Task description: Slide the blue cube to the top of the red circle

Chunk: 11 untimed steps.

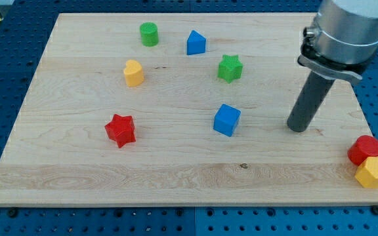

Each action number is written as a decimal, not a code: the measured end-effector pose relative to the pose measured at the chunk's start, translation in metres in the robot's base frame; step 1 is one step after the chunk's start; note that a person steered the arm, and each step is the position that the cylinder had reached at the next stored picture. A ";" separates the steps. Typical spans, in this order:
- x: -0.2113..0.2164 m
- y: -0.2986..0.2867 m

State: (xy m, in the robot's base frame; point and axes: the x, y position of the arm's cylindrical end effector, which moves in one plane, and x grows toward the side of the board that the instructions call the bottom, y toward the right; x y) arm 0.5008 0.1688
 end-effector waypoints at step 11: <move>0.048 -0.090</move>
State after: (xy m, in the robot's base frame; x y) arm 0.5489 0.0785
